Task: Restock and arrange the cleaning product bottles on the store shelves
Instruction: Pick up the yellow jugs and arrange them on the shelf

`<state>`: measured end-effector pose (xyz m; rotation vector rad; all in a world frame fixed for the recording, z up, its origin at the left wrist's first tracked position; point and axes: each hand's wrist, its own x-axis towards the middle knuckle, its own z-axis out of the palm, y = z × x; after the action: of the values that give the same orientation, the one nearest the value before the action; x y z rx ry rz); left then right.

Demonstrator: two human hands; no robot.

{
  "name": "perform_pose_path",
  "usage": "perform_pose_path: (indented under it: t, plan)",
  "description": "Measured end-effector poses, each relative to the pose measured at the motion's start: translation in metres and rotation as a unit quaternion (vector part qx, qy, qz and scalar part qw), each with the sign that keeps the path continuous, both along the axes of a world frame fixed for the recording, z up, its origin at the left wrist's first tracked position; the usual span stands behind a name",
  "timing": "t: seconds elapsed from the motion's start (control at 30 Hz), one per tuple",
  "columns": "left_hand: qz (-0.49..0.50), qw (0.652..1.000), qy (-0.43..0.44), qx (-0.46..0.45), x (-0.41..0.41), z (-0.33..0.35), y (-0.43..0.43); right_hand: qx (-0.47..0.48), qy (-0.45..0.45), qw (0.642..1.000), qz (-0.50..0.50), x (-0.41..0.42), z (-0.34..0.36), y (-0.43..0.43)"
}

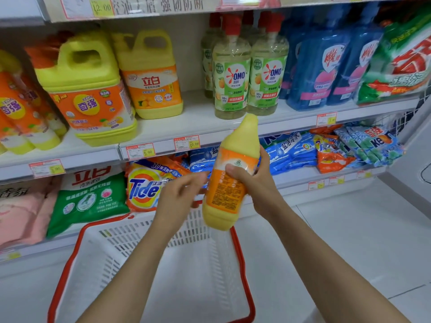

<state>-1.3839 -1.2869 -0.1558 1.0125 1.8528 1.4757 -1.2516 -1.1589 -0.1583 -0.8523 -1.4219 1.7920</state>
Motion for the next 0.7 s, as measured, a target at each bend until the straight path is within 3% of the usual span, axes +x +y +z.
perform_pose_path:
  t: [0.1, 0.2, 0.27, 0.37, 0.5, 0.63, 0.7]
  plan:
    - [0.009, 0.998, -0.056, -0.011, -0.005, -0.005, 0.003, -0.029, 0.043, 0.998, 0.047, 0.004, 0.002, 0.004]
    - [-0.064, 0.972, -0.215, -0.070, -0.001, -0.010, 0.004, -0.075, 0.077, 0.991, 0.079, 0.004, -0.003, 0.003]
    - [-0.079, 0.958, -0.263, -0.086, -0.003, -0.011, 0.003, -0.101, 0.081, 0.986, 0.103, 0.005, -0.002, 0.001]
    - [-0.043, 0.965, -0.243, -0.093, 0.000, -0.011, 0.000, -0.092, 0.036, 0.989, 0.114, 0.008, 0.006, 0.001]
    - [0.021, 0.968, -0.238, -0.081, 0.003, -0.007, 0.000, 0.001, -0.036, 0.993, 0.115, 0.011, 0.014, 0.001]
    - [0.064, 0.985, -0.149, -0.061, -0.001, -0.001, -0.003, 0.080, -0.040, 0.990, 0.107, 0.008, 0.011, -0.009]
    - [0.054, 0.986, -0.146, -0.063, -0.005, 0.002, -0.007, 0.076, -0.045, 0.993, 0.083, 0.009, 0.006, -0.006]
